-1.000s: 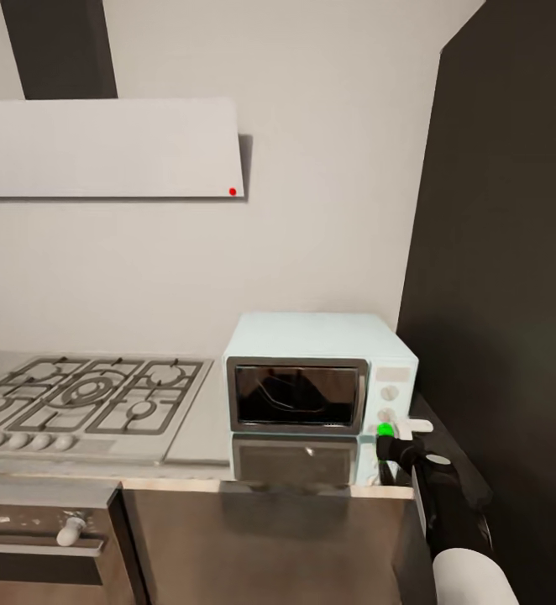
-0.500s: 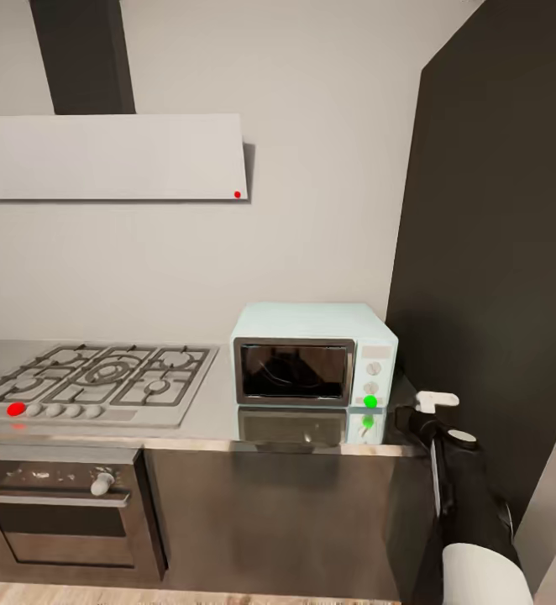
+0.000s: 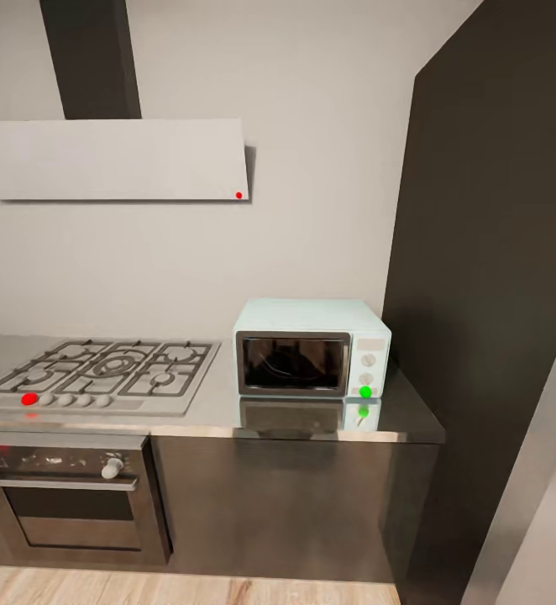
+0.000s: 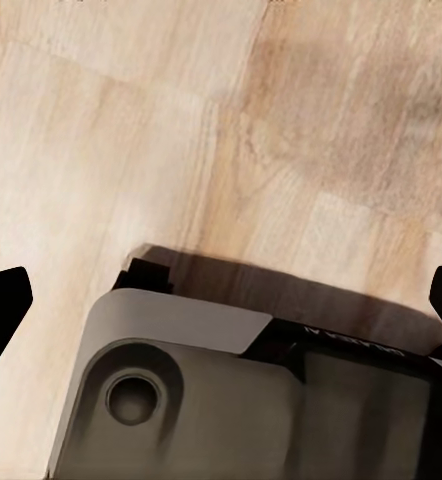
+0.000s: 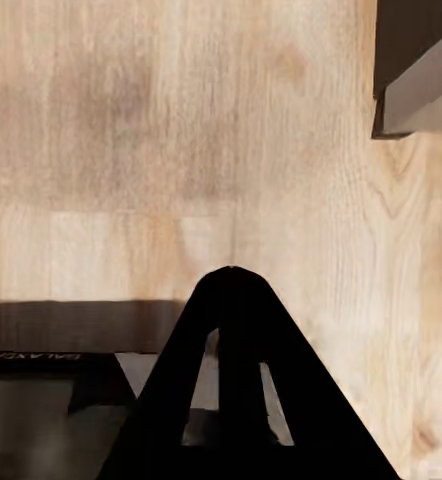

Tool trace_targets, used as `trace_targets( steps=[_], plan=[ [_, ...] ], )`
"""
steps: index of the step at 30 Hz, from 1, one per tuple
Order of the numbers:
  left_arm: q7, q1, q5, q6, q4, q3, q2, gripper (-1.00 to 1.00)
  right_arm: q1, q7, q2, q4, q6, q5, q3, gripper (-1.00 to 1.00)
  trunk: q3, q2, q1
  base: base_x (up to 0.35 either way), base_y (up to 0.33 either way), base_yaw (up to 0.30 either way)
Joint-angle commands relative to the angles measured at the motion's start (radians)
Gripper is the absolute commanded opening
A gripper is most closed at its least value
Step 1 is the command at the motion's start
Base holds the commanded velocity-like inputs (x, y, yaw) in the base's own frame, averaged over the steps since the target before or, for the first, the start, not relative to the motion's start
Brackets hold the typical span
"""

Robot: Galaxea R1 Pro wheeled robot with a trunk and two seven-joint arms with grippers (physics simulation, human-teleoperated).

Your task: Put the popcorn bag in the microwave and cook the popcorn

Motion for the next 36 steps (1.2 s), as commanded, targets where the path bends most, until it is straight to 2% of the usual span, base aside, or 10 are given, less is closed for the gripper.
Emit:
trace_targets(
  steps=[1, 3, 6, 11, 14, 16, 36],
  plan=[
    [-0.004, 0.0, 0.01, -0.002, 0.001, -0.009, 0.001, 1.0, 0.032, -0.013, -0.001, 0.015, -0.019, 0.004, -0.01, -1.0, -0.001, -0.001, 0.0, 0.0, 0.0, 0.0],
    [-0.004, -0.001, 0.01, -0.002, 0.001, -0.01, 0.002, 1.0, 0.088, -0.026, 0.001, 0.026, -0.034, 0.0, -0.013, -1.0, -0.001, -0.001, 0.0, 0.0, 0.0, 0.0],
    [-0.003, -0.001, 0.011, -0.002, 0.001, -0.009, 0.002, 1.0, 0.111, -0.029, 0.002, 0.029, -0.043, -0.003, -0.014, -1.0, -0.001, -0.001, 0.0, 0.0, 0.0, 0.0],
    [-0.004, 0.0, 0.011, -0.003, 0.001, -0.008, 0.003, 1.0, 0.114, -0.031, -0.001, 0.029, -0.048, -0.002, -0.014, -1.0, -0.001, -0.001, 0.0, 0.0, 0.0, 0.0],
    [-0.004, -0.001, -0.002, -0.004, -0.002, -0.012, 0.008, 1.0, 0.115, -0.034, -0.011, 0.024, -0.043, 0.007, -0.008, -1.0, -0.001, -0.001, 0.0, 0.0, 0.0, 0.0],
    [-0.004, -0.001, -0.003, -0.003, -0.003, -0.013, 0.008, 1.0, 0.116, -0.034, 0.006, 0.022, -0.043, 0.003, -0.012, -1.0, -0.001, -0.001, 0.0, 0.0, 0.0, 0.0],
    [-0.004, -0.001, -0.006, -0.003, -0.002, -0.015, 0.008, 1.0, 0.116, -0.034, 0.005, 0.022, -0.043, 0.007, -0.011, -1.0, -0.001, -0.001, 0.0, 0.0, 0.0, 0.0]
  ],
)
